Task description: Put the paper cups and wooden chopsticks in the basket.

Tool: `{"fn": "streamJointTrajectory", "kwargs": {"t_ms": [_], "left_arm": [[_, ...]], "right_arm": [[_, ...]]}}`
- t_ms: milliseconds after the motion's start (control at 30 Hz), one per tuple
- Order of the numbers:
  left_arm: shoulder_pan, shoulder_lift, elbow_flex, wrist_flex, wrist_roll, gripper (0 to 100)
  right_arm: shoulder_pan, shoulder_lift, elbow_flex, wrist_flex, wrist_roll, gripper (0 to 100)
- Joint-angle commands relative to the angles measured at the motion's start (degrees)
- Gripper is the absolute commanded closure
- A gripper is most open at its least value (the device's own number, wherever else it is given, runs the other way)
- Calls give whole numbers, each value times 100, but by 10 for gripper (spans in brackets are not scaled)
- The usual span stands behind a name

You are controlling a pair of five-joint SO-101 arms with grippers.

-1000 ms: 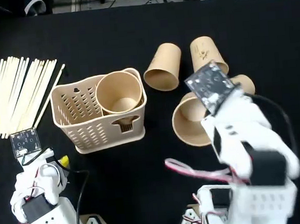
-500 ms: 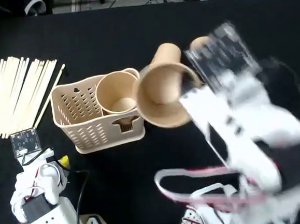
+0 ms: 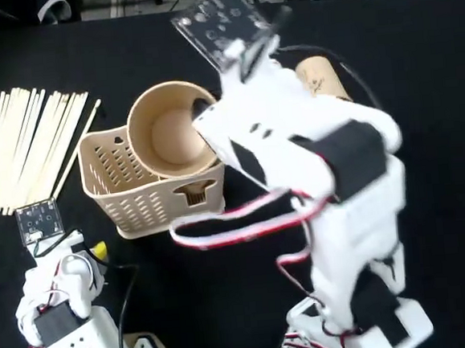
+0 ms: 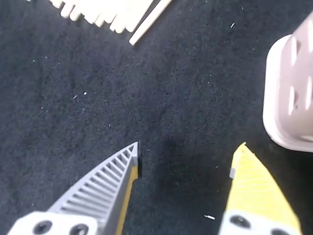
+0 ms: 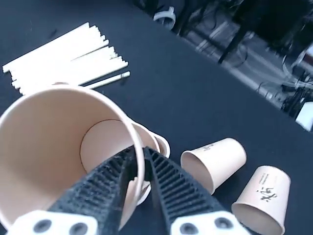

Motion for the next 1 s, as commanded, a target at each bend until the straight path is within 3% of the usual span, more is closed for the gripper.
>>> {"fn": "streamJointTrajectory", "kwargs": {"t_ms": [0, 333, 567, 767, 967], "left_arm": [[31, -18, -22, -70, -44, 705], [31, -18, -22, -70, -44, 705], [40, -18, -22, -70, -44, 705], [40, -18, -22, -70, -44, 705], [40, -18, -22, -70, -44, 705]], "right_arm": [[-70, 330, -224, 114, -44, 986], [-62, 1086, -215, 176, -44, 960], [-70, 1130, -154, 176, 615, 593], [211, 391, 75, 185, 1266, 639], [1073, -585, 1429, 53, 2426, 661]]}}
